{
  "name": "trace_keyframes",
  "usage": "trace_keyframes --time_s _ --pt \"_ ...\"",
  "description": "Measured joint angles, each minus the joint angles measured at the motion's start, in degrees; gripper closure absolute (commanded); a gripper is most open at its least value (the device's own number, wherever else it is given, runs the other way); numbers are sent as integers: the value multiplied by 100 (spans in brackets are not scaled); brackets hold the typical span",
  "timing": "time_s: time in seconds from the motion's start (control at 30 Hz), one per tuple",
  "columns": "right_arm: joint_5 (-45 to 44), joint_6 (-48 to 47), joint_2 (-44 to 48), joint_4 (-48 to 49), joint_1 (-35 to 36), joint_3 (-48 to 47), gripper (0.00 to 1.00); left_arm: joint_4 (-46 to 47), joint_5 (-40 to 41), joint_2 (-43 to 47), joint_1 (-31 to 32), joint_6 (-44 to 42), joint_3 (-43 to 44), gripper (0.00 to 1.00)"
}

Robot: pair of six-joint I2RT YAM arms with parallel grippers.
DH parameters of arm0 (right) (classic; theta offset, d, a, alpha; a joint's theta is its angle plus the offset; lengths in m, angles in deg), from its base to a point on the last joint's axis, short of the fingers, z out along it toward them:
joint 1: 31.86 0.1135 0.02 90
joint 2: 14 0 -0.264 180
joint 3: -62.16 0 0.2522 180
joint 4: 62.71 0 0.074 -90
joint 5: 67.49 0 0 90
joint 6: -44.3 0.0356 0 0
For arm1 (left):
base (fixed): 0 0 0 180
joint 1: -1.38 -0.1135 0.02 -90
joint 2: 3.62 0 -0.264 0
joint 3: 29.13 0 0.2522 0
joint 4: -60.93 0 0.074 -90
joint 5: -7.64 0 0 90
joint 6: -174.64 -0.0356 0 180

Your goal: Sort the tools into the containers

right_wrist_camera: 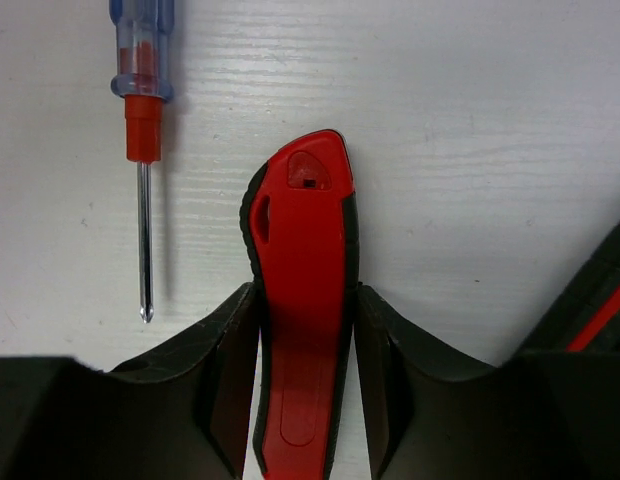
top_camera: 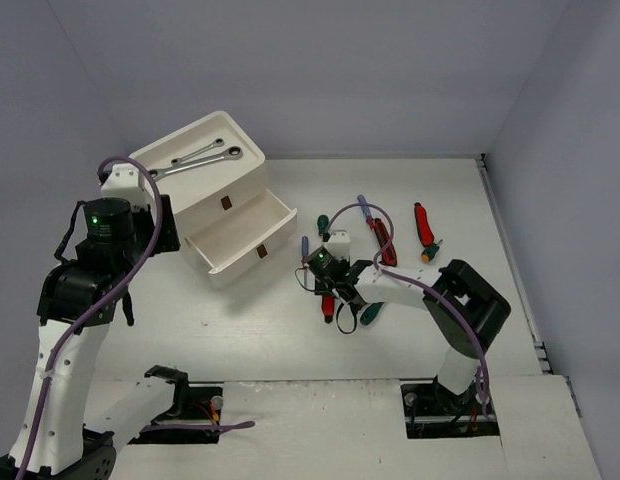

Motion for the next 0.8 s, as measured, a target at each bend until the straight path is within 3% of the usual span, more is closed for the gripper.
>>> trace_keyframes --time_s 0.23,0.43,0.7,0.8 --pt "-102 52 850 -351 -117 -266 100 -36 -61 -170 37 58 77 23" --pt "-115 411 1155 -416 -113 -1616 99 -44 -183 -438 83 168 376 23" --pt "-39 1339 -135 -323 23 -3970 90 -47 -197 -467 110 223 504 23" --pt "-2 1610 -933 -241 132 -4652 74 -44 -200 -493 116 261 528 23"
